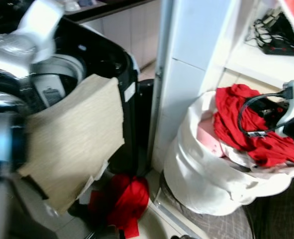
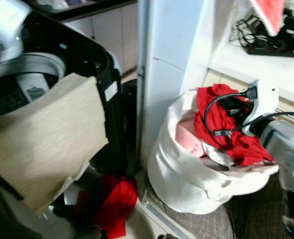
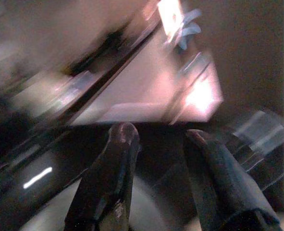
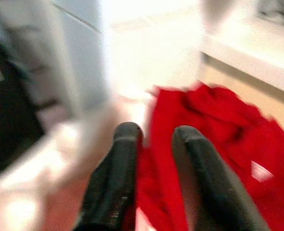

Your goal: Clothes washing

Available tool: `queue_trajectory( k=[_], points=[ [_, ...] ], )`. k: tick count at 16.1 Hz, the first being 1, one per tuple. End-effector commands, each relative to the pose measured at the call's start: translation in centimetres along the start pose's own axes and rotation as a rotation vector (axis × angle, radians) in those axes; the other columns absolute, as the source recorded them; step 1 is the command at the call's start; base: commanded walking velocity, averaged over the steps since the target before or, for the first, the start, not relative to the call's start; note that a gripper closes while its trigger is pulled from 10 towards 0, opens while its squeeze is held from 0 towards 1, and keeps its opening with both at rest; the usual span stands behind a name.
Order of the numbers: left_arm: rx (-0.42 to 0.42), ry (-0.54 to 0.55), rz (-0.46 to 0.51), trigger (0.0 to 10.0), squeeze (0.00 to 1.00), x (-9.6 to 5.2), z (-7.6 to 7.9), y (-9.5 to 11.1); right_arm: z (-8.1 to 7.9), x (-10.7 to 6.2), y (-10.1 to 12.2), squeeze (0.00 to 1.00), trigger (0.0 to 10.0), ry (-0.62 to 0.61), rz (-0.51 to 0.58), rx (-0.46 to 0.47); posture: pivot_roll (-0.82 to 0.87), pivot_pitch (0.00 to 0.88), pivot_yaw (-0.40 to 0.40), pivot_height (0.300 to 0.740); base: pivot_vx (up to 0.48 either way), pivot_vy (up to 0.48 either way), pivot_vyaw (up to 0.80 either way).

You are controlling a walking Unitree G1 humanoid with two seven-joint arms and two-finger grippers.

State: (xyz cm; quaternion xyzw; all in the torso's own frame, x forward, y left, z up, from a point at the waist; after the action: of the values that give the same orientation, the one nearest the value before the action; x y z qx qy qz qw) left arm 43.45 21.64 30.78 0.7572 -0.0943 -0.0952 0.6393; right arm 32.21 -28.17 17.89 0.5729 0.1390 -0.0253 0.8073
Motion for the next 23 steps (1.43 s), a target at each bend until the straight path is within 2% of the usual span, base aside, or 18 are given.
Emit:
queue_trajectory(
  k=[1, 2, 3, 4, 5, 6, 7, 9, 11, 13, 14, 15, 18, 19, 20, 21, 23],
  points=[
    [-0.1, -0.111, 0.084, 10.0, 0.0, 0.2, 1.6, 0.4, 0.6, 0.5, -1.1, 1.0, 10.0, -0.074, -0.039, -0.029, -0.11, 0.051, 0.013, 0.74, 0.0, 0.0, 0.0],
    [-0.222, -0.21, 0.114, 10.0, 0.0, 0.6, 3.6, -0.4, 0.9, 1.1, -1.6, 1.0, 10.0, -0.122, -0.041, -0.002, -0.1, 0.054, 0.014, 0.74, 0.0, 0.0, 0.0],
    [-0.288, -0.285, 0.121, 10.0, 0.0, 0.7, 5.8, -1.7, 1.5, 1.7, -2.2, 1.0, 10.0, -0.179, -0.047, 0.015, -0.1, 0.063, 0.016, 0.74, 0.0, 0.0, 0.0],
    [-0.302, -0.305, 0.123, 10.0, 0.0, 0.7, 6.3, -2.2, 1.6, 1.9, -2.3, 1.0, 10.0, -0.192, -0.05, 0.017, -0.1, 0.064, 0.017, 0.74, 0.0, 0.0, 0.0],
    [-0.322, -0.371, 0.113, 10.0, 0.0, 0.2, 8.6, -4.0, 2.2, 2.6, -3.1, 1.0, 10.0, -0.242, -0.067, 0.034, -0.1, 0.079, 0.023, 0.74, 0.0, 0.0, 0.0],
    [-0.351, -0.437, 0.131, 10.0, 0.0, -0.8, 10.6, -4.8, 2.7, 3.2, -3.7, 1.0, 10.0, -0.283, -0.088, 0.039, -0.09, 0.089, 0.024, 0.74, 0.0, 0.0, 0.0],
    [-0.365, -0.518, 0.153, 10.0, 0.0, -1.9, 12.2, -4.8, 3.0, 3.5, -4.1, 1.0, 10.0, -0.308, -0.107, 0.039, -0.08, 0.105, 0.025, 0.74, 0.0, 0.0, 0.0],
    [-0.347, -0.725, 0.152, 10.0, 0.0, -5.3, 15.2, -4.6, 3.3, 4.1, -5.1, 1.0, 10.0, -0.326, -0.152, 0.051, -0.06, 0.13, 0.027, 0.74, 0.0, 0.0, 0.0],
    [-0.324, -0.805, 0.165, 10.0, 0.0, -7.6, 16.5, -3.9, 3.0, 4.6, -5.6, 1.0, 10.0, -0.312, -0.172, 0.039, -0.03, 0.163, 0.029, 0.74, 0.0, 0.0, 0.0],
    [-0.267, -0.812, 0.179, 10.0, 0.0, -9.0, 17.0, -3.4, 2.6, 4.9, -6.1, 1.0, 10.0, -0.299, -0.201, 0.005, 0.0, 0.189, 0.03, 0.74, 0.0, 0.0, 0.0],
    [-0.263, -0.824, 0.176, 10.0, 0.0, -9.4, 17.1, -3.3, 2.6, 4.9, -6.2, 1.0, 10.0, -0.3, -0.206, 0.002, 0.01, 0.201, 0.033, 0.74, 0.0, 0.0, 0.0],
    [-0.266, -0.855, 0.17, 10.0, 0.0, -10.5, 17.3, -2.8, 2.6, 4.8, -6.8, 1.0, 10.0, -0.312, -0.229, 0.002, 0.04, 0.223, 0.04, 0.74, 0.0, 0.0, 0.0],
    [-0.236, -0.955, 0.085, 10.0, 0.0, -12.4, 18.1, -2.8, 2.3, 4.5, -8.2, 1.0, 10.0, -0.301, -0.304, 0.005, 0.06, 0.241, 0.057, 0.74, 0.0, 0.0, 0.0],
    [-0.237, -1.015, 0.047, 10.0, 0.0, -13.3, 18.7, -3.0, 1.5, 4.6, -9.0, 1.0, 10.0, -0.246, -0.352, 0.008, 0.07, 0.242, 0.061, 0.74, 0.0, 0.0, 0.0],
    [-0.237, -1.042, 0.028, 10.0, 0.0, -13.7, 19.0, -3.2, 1.1, 4.5, -9.5, 0.35, 10.0, -0.229, -0.373, 0.019, 0.07, 0.242, 0.061, 0.74, 0.0, 0.0, 0.0],
    [-0.226, -1.035, 0.01, 10.0, 0.0, -13.8, 19.1, -3.5, 0.8, 4.3, -10.2, 0.0, 10.0, -0.2, -0.418, -0.016, 0.07, 0.237, 0.06, 0.74, 0.0, 0.0, 0.0],
    [-0.217, -1.016, 0.005, 10.0, 0.0, -13.8, 19.0, -3.6, 0.5, 4.2, -10.7, 0.0, 10.0, -0.18, -0.444, -0.024, 0.07, 0.233, 0.058, 0.74, 0.0, 0.0, 0.0]
  ],
)
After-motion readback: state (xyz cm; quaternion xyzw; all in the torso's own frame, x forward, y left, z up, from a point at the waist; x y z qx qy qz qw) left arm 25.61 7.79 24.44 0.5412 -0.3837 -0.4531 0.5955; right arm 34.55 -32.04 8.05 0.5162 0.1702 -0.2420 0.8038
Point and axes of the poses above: a point about 5 cm out from each wrist's last joint towards the gripper, its own x axis pointing out of the wrist towards the gripper, its own y axis along the axis of the wrist's last joint, z = x × y, the point moved 2 cm from there along x, pointing out of the wrist towards the gripper, and after that the axes turned 15 degrees about -x, right-handed, at the moved point
